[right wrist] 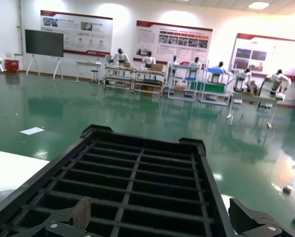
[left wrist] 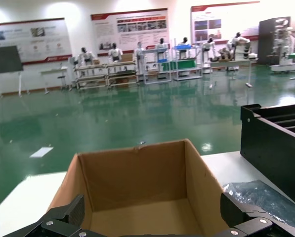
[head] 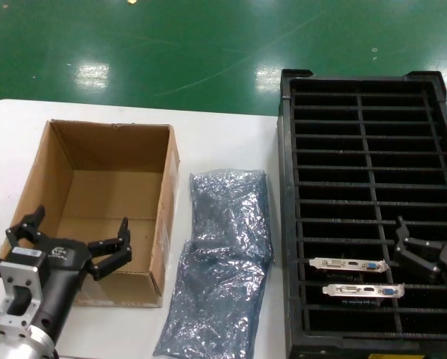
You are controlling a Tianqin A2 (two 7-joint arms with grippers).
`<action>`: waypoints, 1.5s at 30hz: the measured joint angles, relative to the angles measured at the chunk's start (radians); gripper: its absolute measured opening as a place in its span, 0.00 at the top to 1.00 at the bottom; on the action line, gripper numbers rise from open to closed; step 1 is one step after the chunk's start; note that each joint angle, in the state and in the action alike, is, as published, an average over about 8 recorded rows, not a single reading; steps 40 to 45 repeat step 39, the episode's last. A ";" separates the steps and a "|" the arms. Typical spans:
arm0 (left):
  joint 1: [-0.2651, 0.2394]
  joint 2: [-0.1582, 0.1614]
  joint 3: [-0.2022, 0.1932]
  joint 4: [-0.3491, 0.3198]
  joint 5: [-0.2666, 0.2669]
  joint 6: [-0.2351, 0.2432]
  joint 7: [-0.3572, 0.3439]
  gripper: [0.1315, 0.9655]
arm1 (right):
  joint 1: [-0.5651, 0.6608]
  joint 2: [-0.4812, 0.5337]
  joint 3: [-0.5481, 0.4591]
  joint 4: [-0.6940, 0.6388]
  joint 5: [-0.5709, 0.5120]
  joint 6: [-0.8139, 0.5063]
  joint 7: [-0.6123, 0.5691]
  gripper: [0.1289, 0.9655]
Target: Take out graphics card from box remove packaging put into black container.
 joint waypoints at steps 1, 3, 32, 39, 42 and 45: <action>0.002 0.007 -0.001 0.002 0.000 -0.004 -0.002 0.00 | -0.004 0.003 -0.003 -0.001 0.015 0.004 -0.007 0.00; 0.006 0.020 -0.001 0.007 -0.001 -0.011 -0.004 0.00 | -0.013 0.008 -0.009 -0.002 0.043 0.012 -0.020 0.00; 0.013 0.043 -0.003 0.014 -0.003 -0.023 -0.010 0.00 | -0.028 0.018 -0.020 -0.003 0.093 0.026 -0.043 0.00; 0.013 0.043 -0.003 0.014 -0.003 -0.023 -0.010 0.00 | -0.028 0.018 -0.020 -0.003 0.093 0.026 -0.043 0.00; 0.013 0.043 -0.003 0.014 -0.003 -0.023 -0.010 0.00 | -0.028 0.018 -0.020 -0.003 0.093 0.026 -0.043 0.00; 0.013 0.043 -0.003 0.014 -0.003 -0.023 -0.010 0.00 | -0.028 0.018 -0.020 -0.003 0.093 0.026 -0.043 0.00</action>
